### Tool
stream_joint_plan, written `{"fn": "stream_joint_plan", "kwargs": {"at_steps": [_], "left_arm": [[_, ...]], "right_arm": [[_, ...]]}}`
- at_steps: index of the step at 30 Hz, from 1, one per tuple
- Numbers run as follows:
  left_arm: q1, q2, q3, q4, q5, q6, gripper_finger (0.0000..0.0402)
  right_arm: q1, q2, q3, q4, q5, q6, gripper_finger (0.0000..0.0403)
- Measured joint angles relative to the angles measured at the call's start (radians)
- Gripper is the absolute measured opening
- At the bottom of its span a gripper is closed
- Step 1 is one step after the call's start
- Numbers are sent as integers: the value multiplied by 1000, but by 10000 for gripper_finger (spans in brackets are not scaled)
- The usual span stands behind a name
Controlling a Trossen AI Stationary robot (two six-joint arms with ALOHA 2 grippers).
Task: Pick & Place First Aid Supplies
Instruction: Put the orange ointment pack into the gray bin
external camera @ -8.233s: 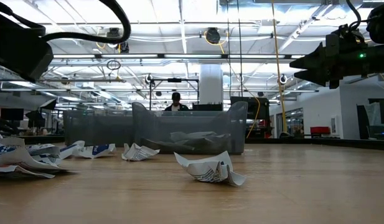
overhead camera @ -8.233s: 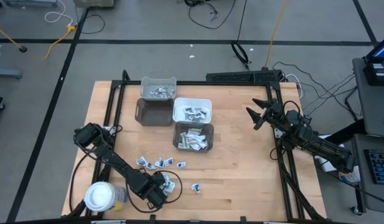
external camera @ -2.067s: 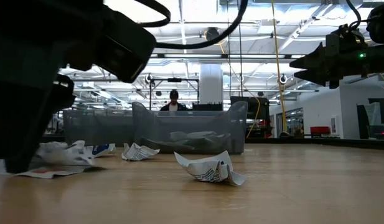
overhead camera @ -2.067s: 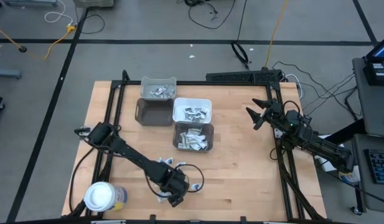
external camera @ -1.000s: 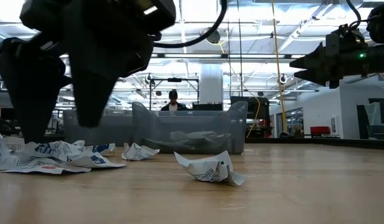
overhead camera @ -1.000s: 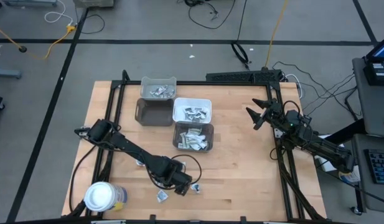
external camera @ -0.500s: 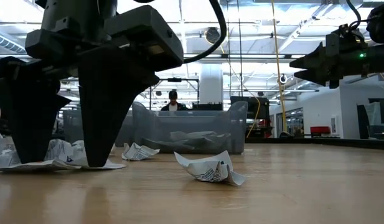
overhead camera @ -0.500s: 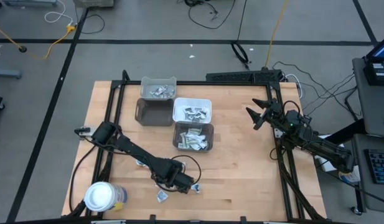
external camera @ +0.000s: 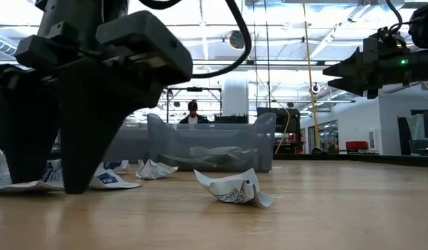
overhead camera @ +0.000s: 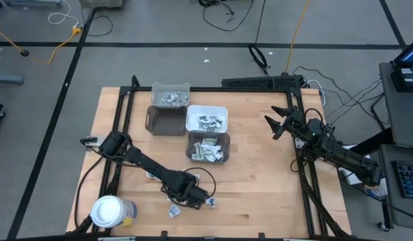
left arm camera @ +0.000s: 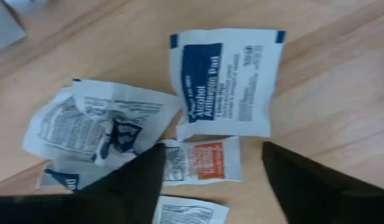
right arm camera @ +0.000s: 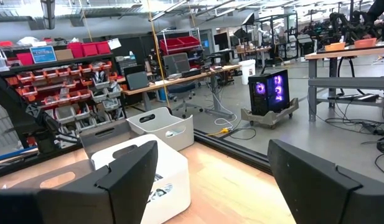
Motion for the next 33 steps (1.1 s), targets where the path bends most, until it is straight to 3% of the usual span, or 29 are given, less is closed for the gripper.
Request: {"fn": "stream_joint_plan", "kwargs": {"at_steps": [12,24,33], "left_arm": [[6,3,-2,53,26,57,17],[3,-54,-8,35,24,91,6],[15,-245,-5,-124,16,324,3]], "right_arm": [[0,0,0,0,0,0,297],[0,0,0,0,0,0,297],[0,0,0,0,0,0,297]]}}
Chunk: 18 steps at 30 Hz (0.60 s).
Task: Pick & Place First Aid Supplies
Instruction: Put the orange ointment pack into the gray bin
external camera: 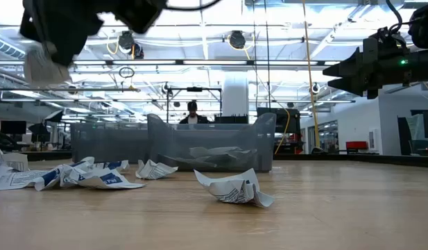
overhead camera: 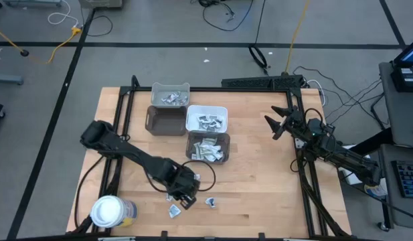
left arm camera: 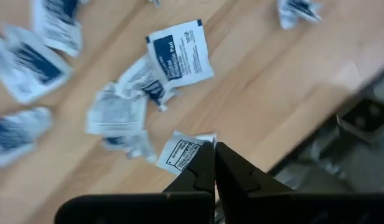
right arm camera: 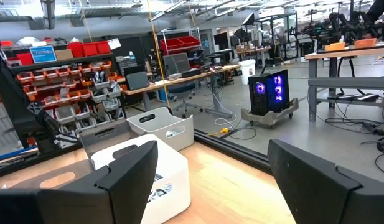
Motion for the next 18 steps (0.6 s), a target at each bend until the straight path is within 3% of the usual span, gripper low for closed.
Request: {"fn": "stream_joint_plan", "kwargs": {"at_steps": [9,18], "left_arm": [[27,-165,0,-238,1,398,2],[39,-241,2,-421,9,817,1]], "right_arm": [[0,0,0,0,0,0,297],[0,0,0,0,0,0,297]]}}
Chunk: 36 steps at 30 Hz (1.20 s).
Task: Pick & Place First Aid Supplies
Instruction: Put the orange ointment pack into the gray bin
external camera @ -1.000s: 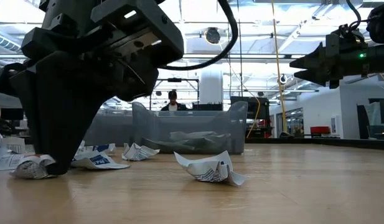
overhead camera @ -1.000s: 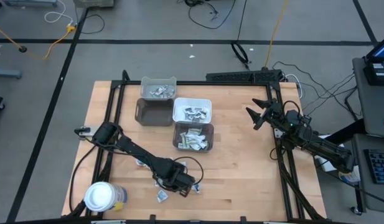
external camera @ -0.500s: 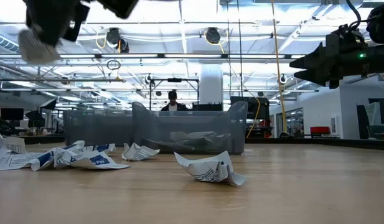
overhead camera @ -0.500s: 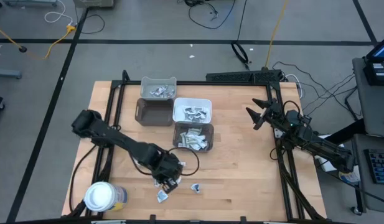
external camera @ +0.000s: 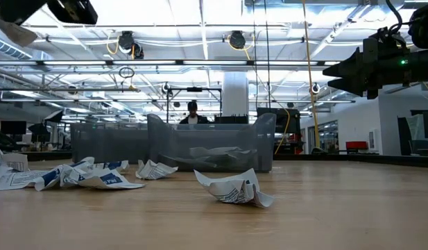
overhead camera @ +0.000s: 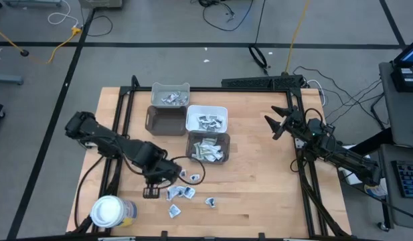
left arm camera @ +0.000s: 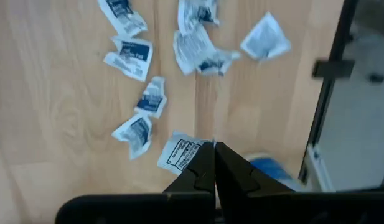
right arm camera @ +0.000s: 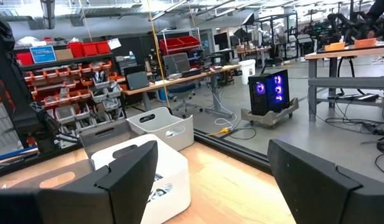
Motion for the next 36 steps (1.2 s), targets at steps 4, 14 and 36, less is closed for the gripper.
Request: {"fn": "stream_joint_plan", "kwargs": {"at_steps": [4,14,36], "left_arm": [[85,-2,0,-22,-4,91,1],[480,-2,0,-60,-7,356,0],[1261,340,380,-166,-11,662,0]], "right_arm": [[0,0,0,0,0,0,297],[0,0,0,0,0,0,297],[0,0,0,0,0,0,297]]}}
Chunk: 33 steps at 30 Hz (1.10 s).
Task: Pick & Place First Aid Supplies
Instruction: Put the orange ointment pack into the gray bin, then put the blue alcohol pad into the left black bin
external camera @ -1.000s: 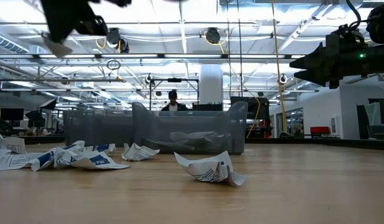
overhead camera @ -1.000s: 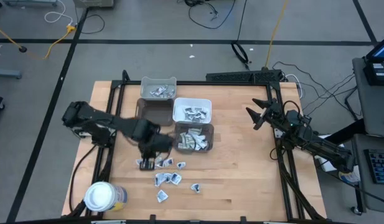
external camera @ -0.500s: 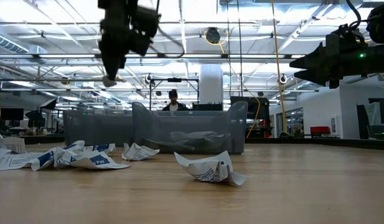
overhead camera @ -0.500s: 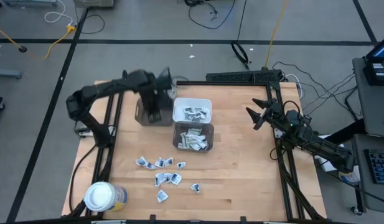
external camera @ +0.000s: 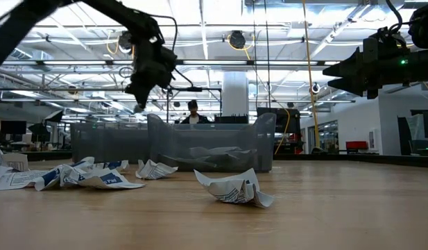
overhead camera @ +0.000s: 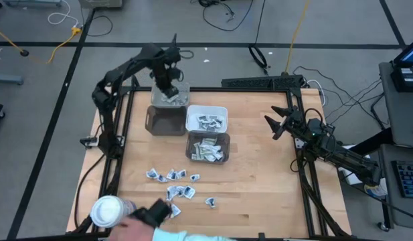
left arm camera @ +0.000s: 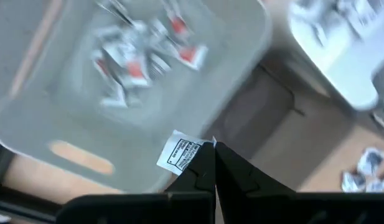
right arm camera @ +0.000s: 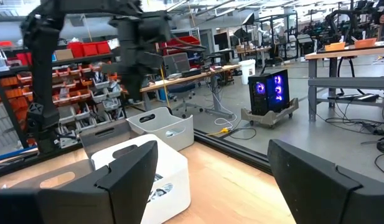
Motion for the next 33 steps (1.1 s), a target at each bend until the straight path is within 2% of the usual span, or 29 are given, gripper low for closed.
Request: {"fn": "stream_joint_plan", "kwargs": {"at_steps": [6,15,18,22,29,33], "left_arm": [[47,146,142,24,-6,-55,0],[24,297,121,115,-70,-128,1],[20,312,119,139,-73,-183,14],[20,308,120,151,-84,-188,62],[30,306,120,136,-78,-178,203],[30,269,120,108,-76,-230,262]], "right_arm": [[0,0,0,0,0,0,297],[0,0,0,0,0,0,297],[0,0,0,0,0,0,297],[0,0,0,0,0,0,297],[0,0,0,0,0,0,297],[0,0,0,0,0,0,297]]}}
